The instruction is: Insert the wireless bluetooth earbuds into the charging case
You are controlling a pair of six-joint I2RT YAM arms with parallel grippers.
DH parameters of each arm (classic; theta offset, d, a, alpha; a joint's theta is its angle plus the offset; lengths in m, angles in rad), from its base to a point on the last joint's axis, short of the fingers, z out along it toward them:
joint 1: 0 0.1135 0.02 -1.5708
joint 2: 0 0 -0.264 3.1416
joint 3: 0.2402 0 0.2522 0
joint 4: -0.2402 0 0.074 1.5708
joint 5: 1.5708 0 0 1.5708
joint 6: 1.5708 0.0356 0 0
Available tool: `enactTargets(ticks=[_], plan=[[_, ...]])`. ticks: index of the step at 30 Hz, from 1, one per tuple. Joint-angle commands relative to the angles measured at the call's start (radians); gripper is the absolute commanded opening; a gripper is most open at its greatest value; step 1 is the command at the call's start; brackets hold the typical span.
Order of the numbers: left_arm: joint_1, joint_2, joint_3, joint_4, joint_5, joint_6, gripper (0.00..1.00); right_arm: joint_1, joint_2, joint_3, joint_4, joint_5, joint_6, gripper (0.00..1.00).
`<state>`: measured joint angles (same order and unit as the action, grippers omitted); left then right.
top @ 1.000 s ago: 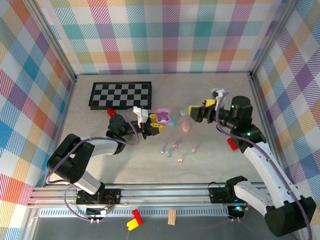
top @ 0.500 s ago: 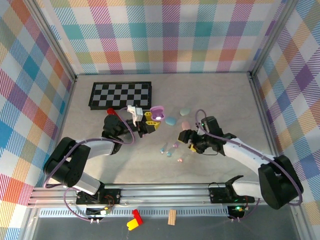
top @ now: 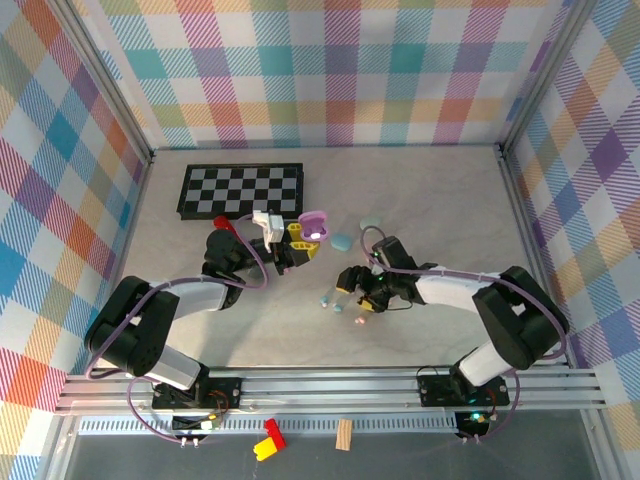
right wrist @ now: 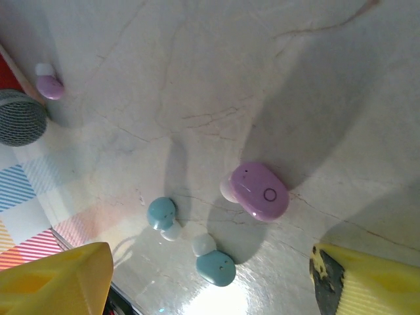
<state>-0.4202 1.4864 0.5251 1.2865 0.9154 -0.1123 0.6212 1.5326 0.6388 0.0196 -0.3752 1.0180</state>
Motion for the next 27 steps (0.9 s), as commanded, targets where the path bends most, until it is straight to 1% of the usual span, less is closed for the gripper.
enactTargets(ticks=[1,5,9,14,17,18,21,27], plan=[[0.01,-0.023,-0.005,0.052,0.012,0.002,0.28,0.009,0.075,0.038,0.076,0.017,-0.024,0.78],[0.009,-0.023,-0.008,0.052,0.009,0.001,0.28,0.003,0.101,0.06,0.074,0.019,-0.031,0.77],[0.009,-0.015,-0.004,0.051,0.012,-0.001,0.29,0.0,0.106,0.09,0.053,0.022,-0.047,0.73],[0.011,-0.012,0.002,0.052,0.014,-0.001,0.29,-0.002,0.095,0.128,0.001,0.033,-0.069,0.61],[0.011,-0.011,0.006,0.052,0.013,-0.001,0.29,-0.01,0.094,0.145,-0.042,0.045,-0.092,0.57],[0.01,-0.01,0.007,0.053,0.014,-0.001,0.29,-0.015,0.096,0.148,-0.054,0.047,-0.094,0.54],[0.01,-0.009,0.009,0.053,0.015,-0.001,0.29,-0.024,0.096,0.153,-0.063,0.048,-0.097,0.5],[0.01,0.001,0.019,0.053,0.019,-0.007,0.29,-0.04,0.109,0.173,-0.06,0.046,-0.116,0.5]])
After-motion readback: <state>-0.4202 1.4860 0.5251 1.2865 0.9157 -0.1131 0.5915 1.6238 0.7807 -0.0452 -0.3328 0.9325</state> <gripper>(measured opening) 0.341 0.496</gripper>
